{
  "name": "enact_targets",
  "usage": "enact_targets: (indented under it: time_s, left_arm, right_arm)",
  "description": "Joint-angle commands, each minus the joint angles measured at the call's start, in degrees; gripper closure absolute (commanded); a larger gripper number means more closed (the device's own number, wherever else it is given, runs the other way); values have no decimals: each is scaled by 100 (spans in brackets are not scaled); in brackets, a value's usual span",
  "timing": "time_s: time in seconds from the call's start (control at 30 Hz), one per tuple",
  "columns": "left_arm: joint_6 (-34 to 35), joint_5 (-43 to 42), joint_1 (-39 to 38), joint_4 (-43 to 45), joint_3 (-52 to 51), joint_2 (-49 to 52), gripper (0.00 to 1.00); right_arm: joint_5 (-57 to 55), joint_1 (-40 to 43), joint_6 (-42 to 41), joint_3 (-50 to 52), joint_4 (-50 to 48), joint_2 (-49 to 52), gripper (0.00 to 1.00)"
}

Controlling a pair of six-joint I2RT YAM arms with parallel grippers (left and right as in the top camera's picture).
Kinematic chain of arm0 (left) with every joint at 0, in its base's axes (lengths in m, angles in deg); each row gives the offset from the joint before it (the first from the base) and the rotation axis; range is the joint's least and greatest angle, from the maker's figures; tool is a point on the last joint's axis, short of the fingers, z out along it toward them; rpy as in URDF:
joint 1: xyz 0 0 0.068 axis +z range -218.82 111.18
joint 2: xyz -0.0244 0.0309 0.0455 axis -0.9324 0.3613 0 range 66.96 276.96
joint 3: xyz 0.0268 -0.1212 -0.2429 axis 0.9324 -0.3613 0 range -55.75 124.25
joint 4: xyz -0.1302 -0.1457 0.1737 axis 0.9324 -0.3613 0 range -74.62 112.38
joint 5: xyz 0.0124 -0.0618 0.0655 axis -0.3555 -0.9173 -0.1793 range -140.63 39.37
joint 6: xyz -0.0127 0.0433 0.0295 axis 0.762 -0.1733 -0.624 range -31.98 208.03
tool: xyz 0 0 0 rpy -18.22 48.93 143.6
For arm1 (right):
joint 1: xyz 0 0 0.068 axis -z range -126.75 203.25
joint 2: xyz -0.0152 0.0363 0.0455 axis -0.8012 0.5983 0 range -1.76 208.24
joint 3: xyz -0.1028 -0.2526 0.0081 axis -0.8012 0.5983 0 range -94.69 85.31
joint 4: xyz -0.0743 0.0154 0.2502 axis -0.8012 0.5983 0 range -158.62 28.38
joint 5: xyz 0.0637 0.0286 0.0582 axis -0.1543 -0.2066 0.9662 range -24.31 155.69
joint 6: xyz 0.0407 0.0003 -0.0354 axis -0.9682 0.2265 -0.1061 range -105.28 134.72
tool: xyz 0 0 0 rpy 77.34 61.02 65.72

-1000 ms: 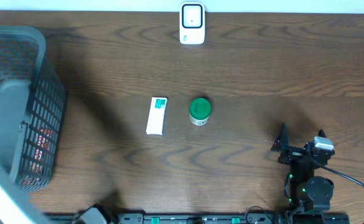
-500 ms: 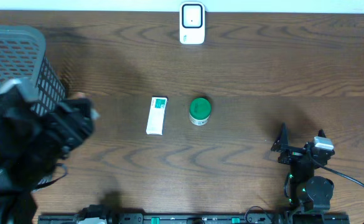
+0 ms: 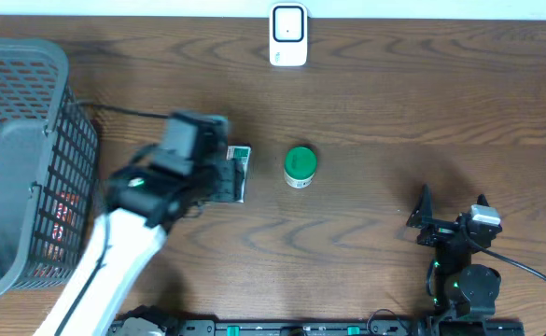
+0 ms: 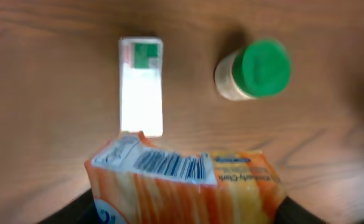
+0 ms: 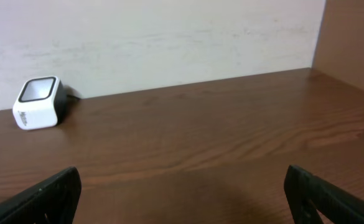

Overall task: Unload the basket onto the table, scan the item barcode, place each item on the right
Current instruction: 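Place the orange box on the table beside the bottle, then reach the left gripper into the basket and grasp the red snack bar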

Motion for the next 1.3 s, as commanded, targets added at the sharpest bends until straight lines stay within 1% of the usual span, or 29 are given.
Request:
enact_targets:
  time_s: [0.0, 0.2, 0.3, 0.37, 0.4, 0.47, 0.57, 0.67, 0.73, 0.77, 0.8, 0.87, 0.93, 1.0, 1.13, 1.2, 1.27]
  left_arm:
    - [-713, 76, -341, 501, -354, 507, 38]
    - [-732, 74, -857, 1283, -544, 1703, 38]
    - [-728, 74, -1117, 1567, -544, 2247, 29]
    - [-667, 175, -1252, 1591, -544, 2481, 10]
    - [-546, 330, -1279, 1563, -542, 2503, 9]
    - [-409, 636, -1276, 1436, -538, 2409, 7]
    - [-310, 1027, -1152, 942, -385, 1904, 5]
    - [-289, 1320, -940, 413, -70, 1025, 4]
    - [-267, 1480, -713, 160, 229, 323, 1]
    - [-212, 1545, -555, 72, 402, -35, 0]
    - [-136, 1637, -334, 7, 612, -428, 2]
    - [-42, 1749, 138, -22, 935, -1012, 2]
    - [-31, 1751, 780, -17, 1235, -1484, 2]
    - [-42, 1753, 1469, -17, 1504, -1751, 2]
    - [-70, 1871, 3145, 2, 2100, -1797, 2]
    - [142, 1797, 4022, -37, 2402, -1602, 2]
    - [466, 1373, 4922, -131, 2677, -1274, 2]
  right_arm:
    - [24, 24, 79, 15, 13, -31, 1]
    - [24, 24, 79, 15, 11, -31, 1]
    - [24, 24, 79, 15, 13, -31, 1]
    - [22, 24, 79, 15, 11, -31, 1]
    - [24, 24, 79, 15, 13, -31, 1]
    - [22, 24, 79, 15, 13, -31, 1]
    - [24, 24, 79, 15, 13, -31, 1]
    - [22, 24, 79, 15, 13, -31, 1]
    - [22, 24, 81, 15, 11, -31, 1]
    - [22, 24, 79, 15, 11, -31, 1]
    - [22, 24, 79, 15, 11, -31, 1]
    - [24, 24, 79, 15, 13, -31, 1]
    - [24, 24, 79, 15, 13, -31, 1]
    - [24, 24, 79, 15, 11, -31, 1]
    - [24, 24, 79, 15, 11, -31, 1]
    - [22, 24, 81, 15, 11, -31, 1]
    - [22, 24, 79, 15, 11, -31, 1]
